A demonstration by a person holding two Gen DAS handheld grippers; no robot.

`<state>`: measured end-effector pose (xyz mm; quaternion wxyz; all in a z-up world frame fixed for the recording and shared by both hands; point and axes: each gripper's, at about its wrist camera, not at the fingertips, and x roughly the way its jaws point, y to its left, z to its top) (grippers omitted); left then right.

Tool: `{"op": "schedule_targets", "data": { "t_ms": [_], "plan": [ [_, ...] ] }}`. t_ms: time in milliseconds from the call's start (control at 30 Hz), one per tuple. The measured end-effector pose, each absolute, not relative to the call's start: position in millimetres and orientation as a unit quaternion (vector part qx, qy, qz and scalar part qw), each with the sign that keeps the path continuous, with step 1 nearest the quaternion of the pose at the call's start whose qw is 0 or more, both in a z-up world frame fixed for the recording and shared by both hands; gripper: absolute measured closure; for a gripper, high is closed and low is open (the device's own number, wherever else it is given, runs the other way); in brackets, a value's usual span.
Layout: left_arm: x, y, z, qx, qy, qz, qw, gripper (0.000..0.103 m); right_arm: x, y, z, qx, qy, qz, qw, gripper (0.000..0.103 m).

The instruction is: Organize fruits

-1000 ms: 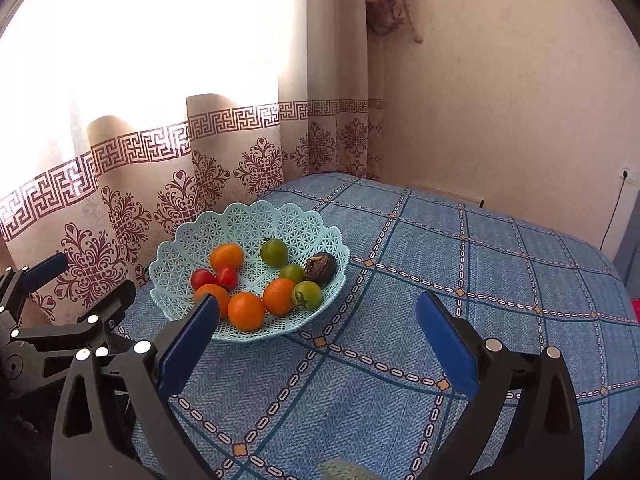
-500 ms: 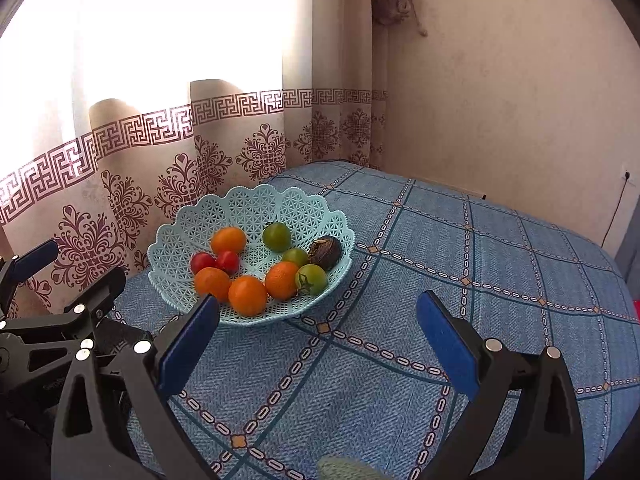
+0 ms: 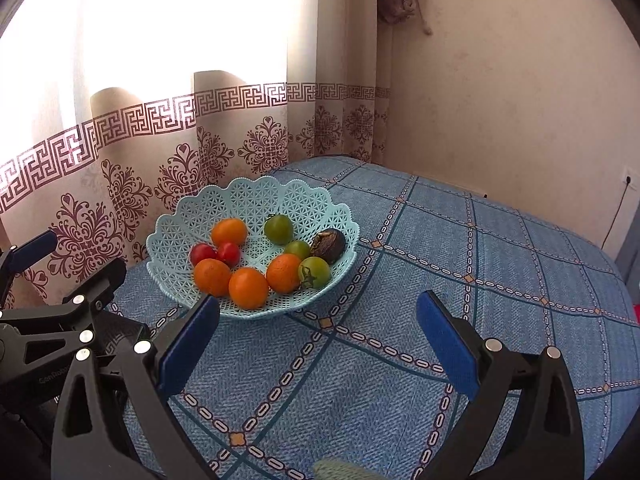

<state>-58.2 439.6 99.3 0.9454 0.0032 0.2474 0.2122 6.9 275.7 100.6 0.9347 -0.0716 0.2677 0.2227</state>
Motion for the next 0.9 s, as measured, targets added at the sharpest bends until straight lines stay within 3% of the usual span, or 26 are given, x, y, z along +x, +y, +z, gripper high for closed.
{"op": "schedule_targets", "data": {
  "t_ms": [900],
  "plan": [
    [-55.5, 442.9, 94.4, 0.003, 0.252, 0.211, 0.944, 0.003, 10.1, 278.3, 94.2, -0.075, 0.273, 0.221, 0.933, 0.005]
  ]
}}
